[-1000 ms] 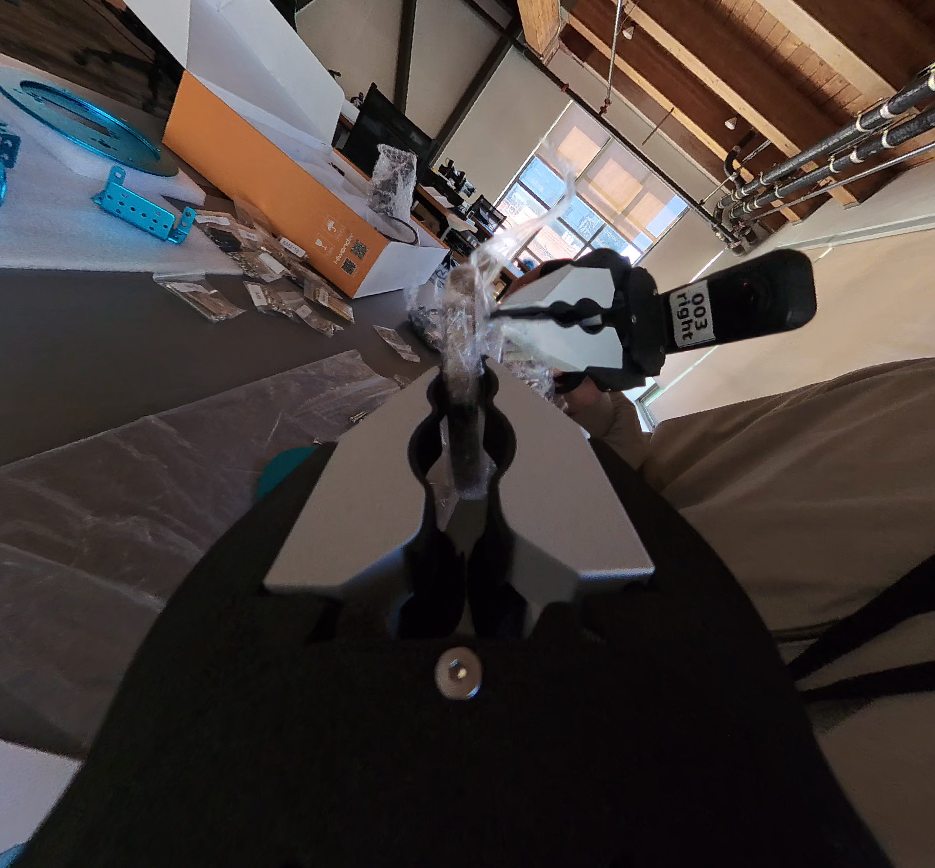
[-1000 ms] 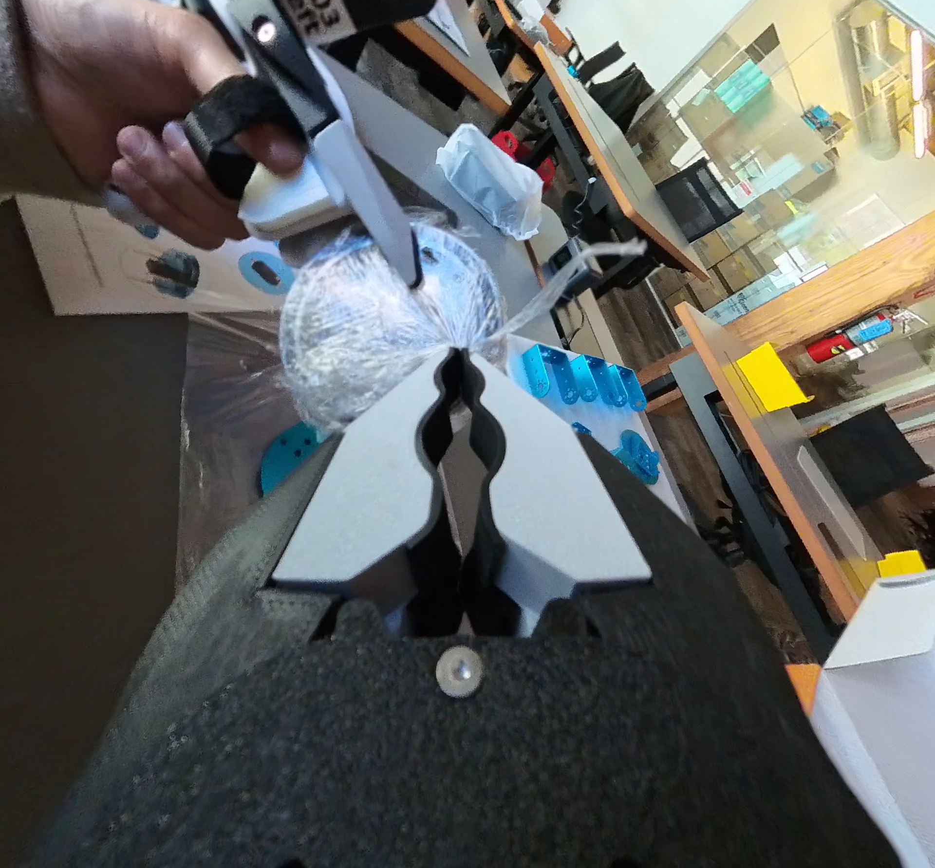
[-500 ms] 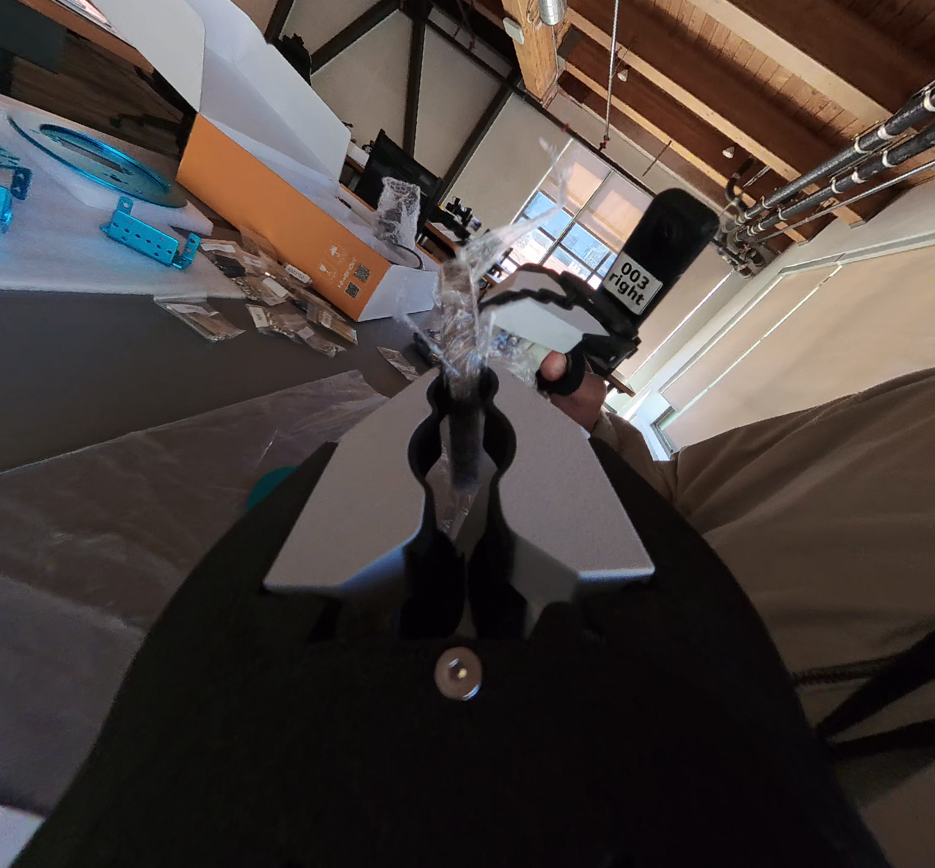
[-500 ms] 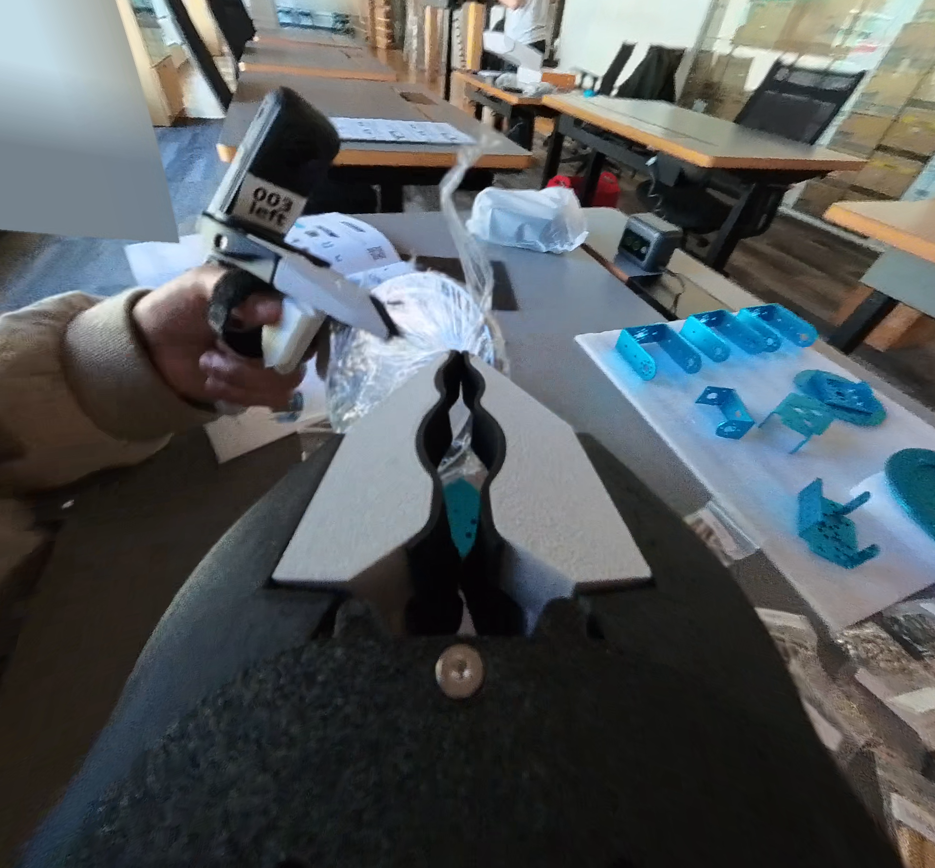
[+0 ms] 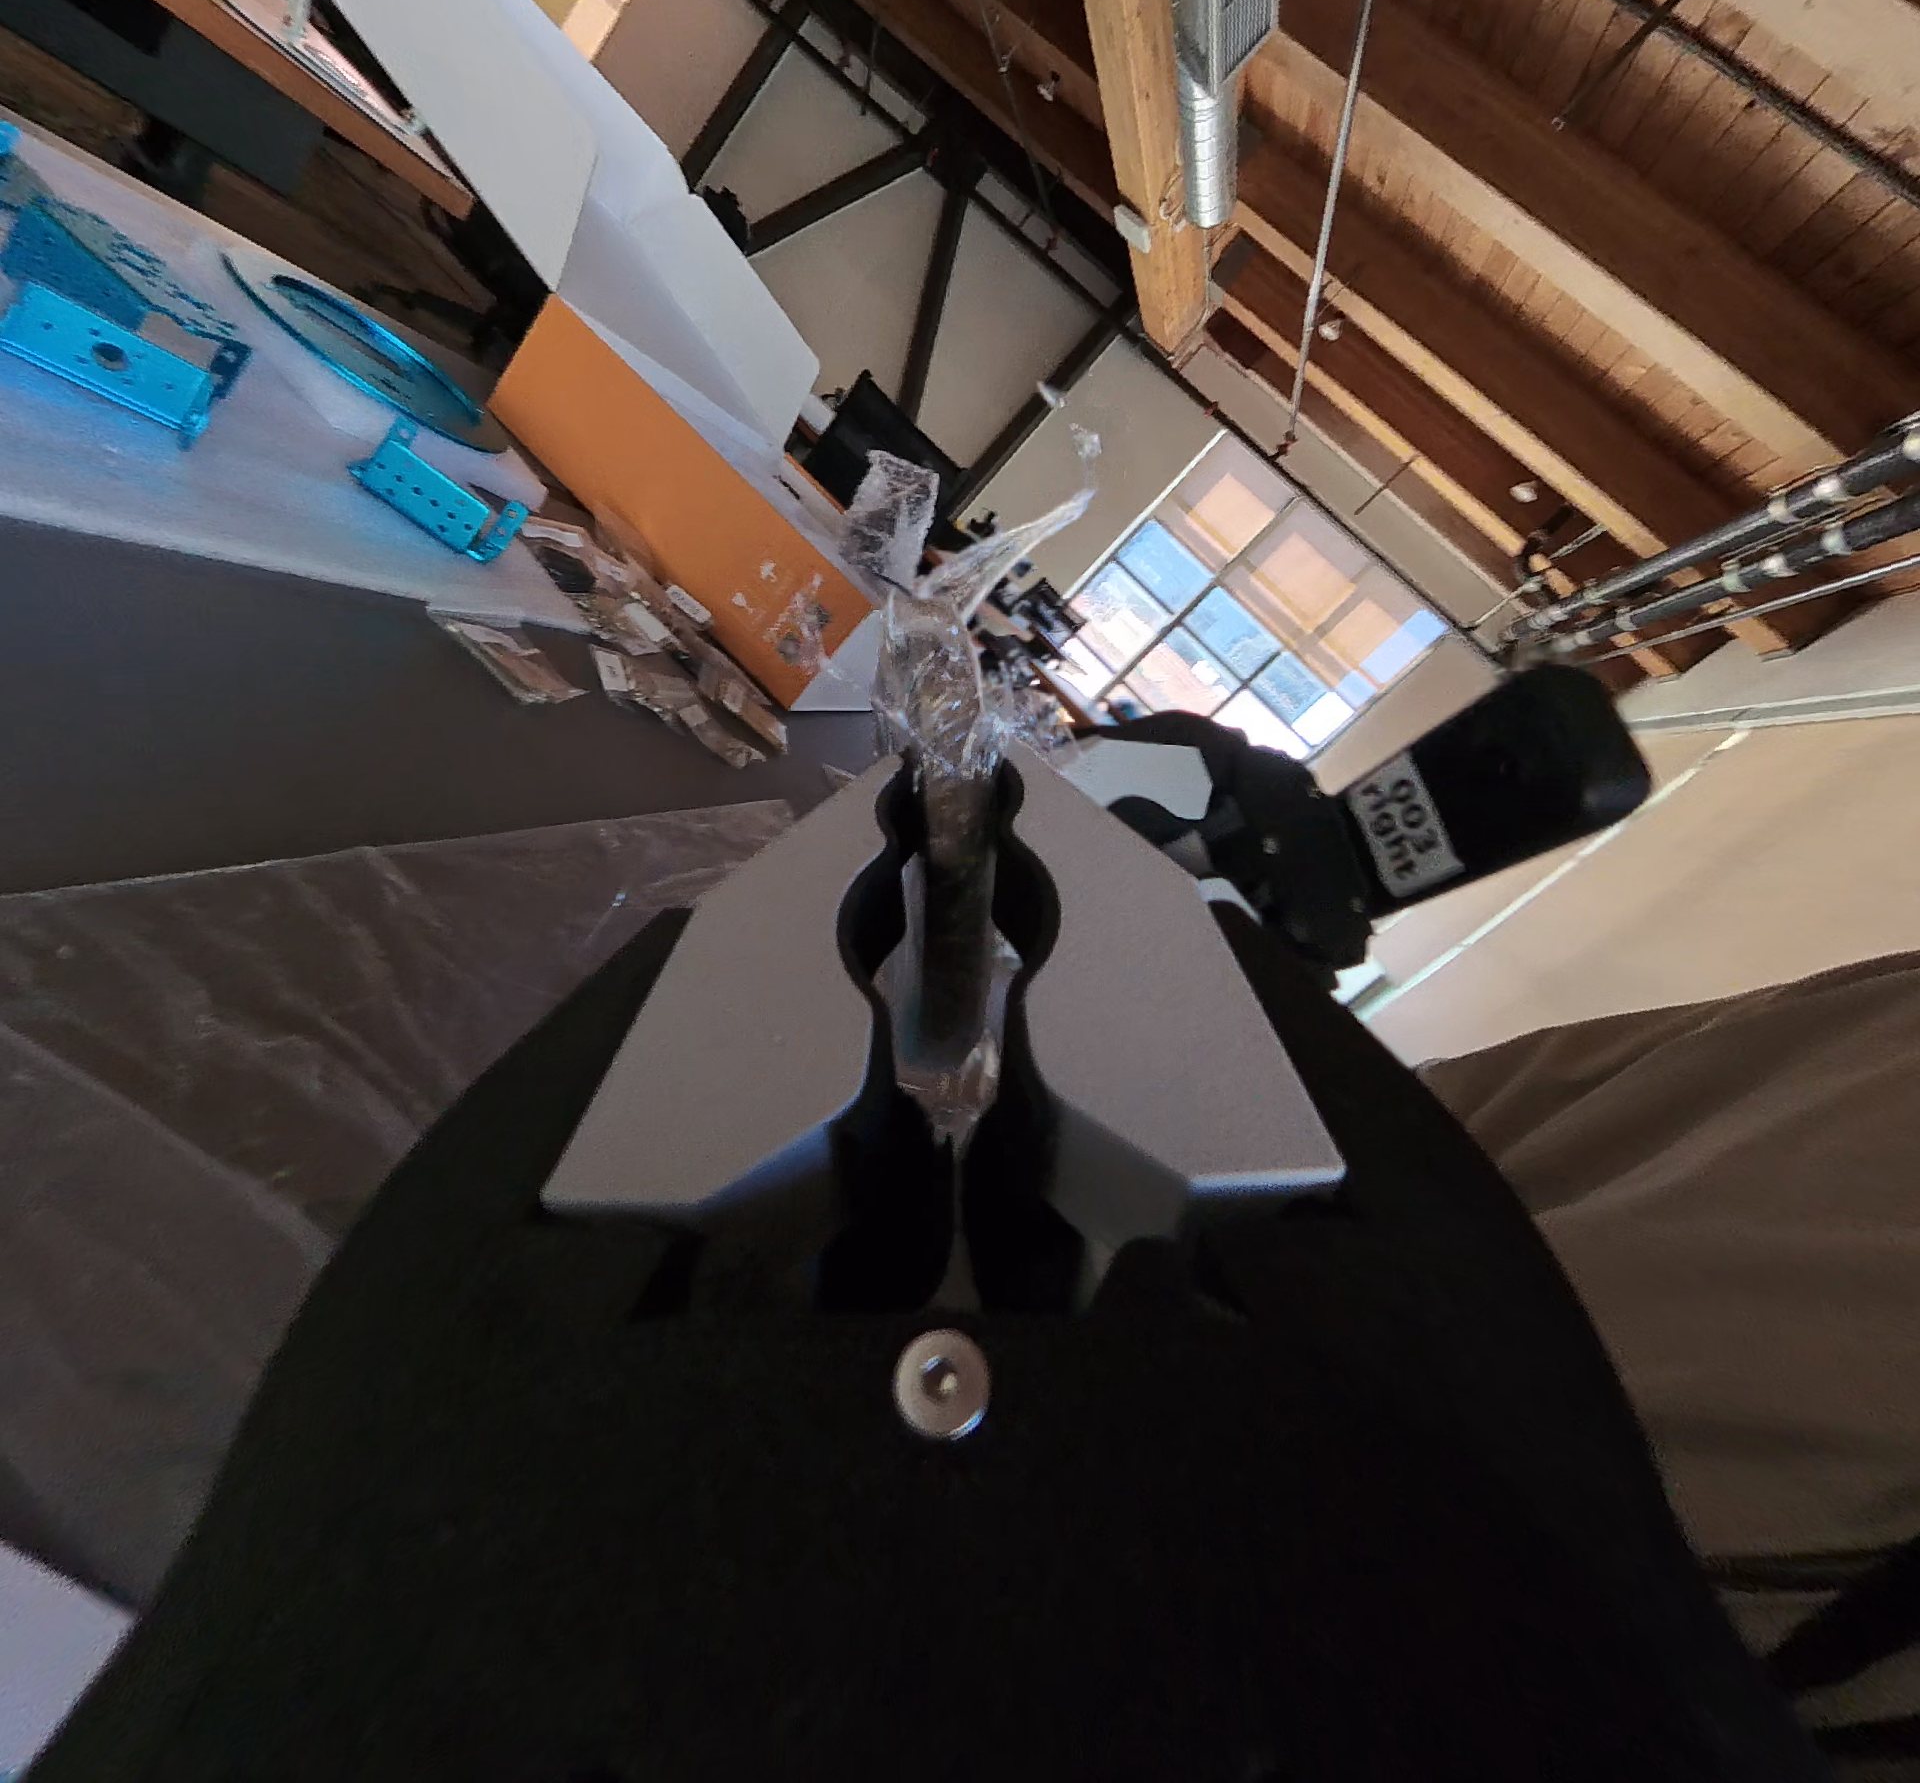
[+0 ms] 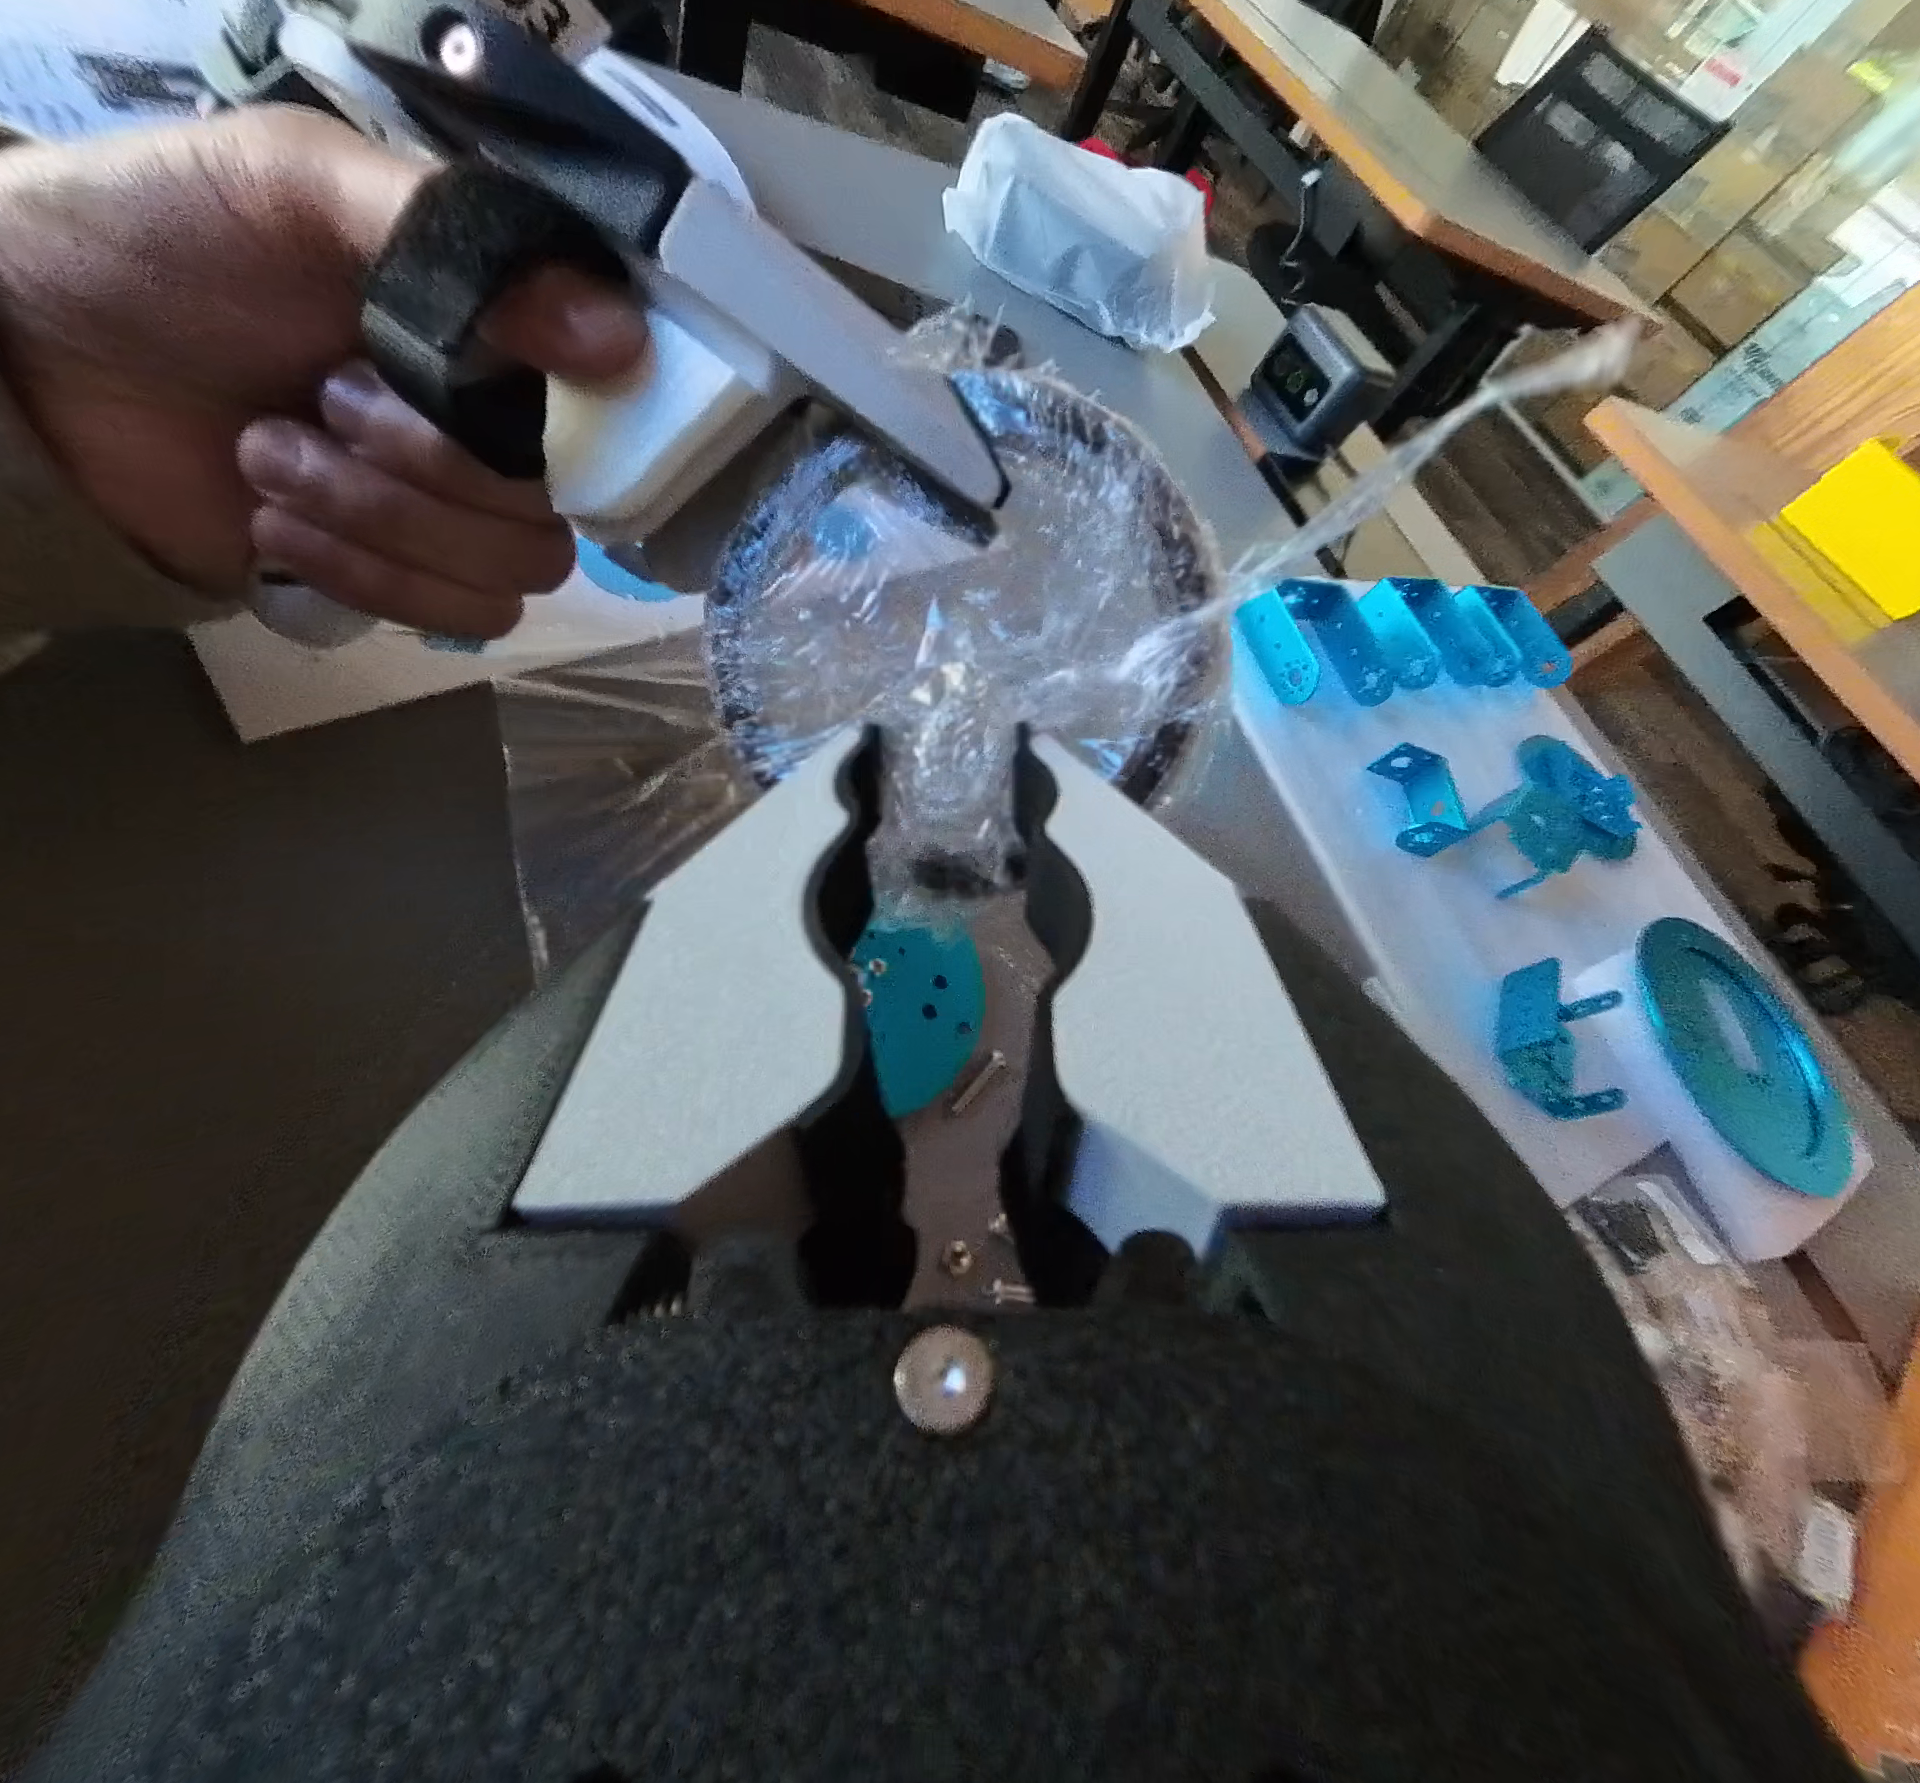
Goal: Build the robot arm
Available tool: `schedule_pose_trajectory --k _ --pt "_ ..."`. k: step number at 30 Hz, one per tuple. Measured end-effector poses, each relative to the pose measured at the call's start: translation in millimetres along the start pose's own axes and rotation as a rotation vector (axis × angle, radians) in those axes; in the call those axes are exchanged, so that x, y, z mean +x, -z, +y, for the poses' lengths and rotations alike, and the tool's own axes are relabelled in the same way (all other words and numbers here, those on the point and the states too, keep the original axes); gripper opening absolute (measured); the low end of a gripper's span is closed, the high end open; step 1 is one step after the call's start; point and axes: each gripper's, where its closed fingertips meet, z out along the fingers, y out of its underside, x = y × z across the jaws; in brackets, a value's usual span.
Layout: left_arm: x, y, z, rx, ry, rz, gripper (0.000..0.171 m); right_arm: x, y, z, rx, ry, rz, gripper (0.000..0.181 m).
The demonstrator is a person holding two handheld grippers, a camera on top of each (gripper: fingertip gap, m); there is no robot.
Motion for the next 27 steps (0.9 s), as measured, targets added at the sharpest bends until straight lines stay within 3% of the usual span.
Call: schedule_pose_trajectory --k 3,13,21,24,26,27 --pt "2 4 -3 -0.004 -0.008 0.020 0.009 -2 12 -6 0.029 0.081 0.002 0.000" --pt "23 5 -5 -0.049 -0.055 0.091 0.009 15 46 -31 0.191 -0.118 -0.133 0.000" --pt "18 9 -3 -0.044 -0.024 0.080 0.009 23 54 -22 0.183 -0.150 -0.146 0.000" --pt "-2 42 -37 0.111 0.027 0.044 0.008 63 82 -11 0.266 -0.342 -0.094 0.000" --pt "-14 50 -36 0.085 -0.081 -0.060 0.009 76 92 0 0.262 -0.377 -0.094 0.000" --pt "-9 47 -34 0.080 -0.056 -0.025 0.010 74 91 3 0.247 -0.376 -0.106 0.000"
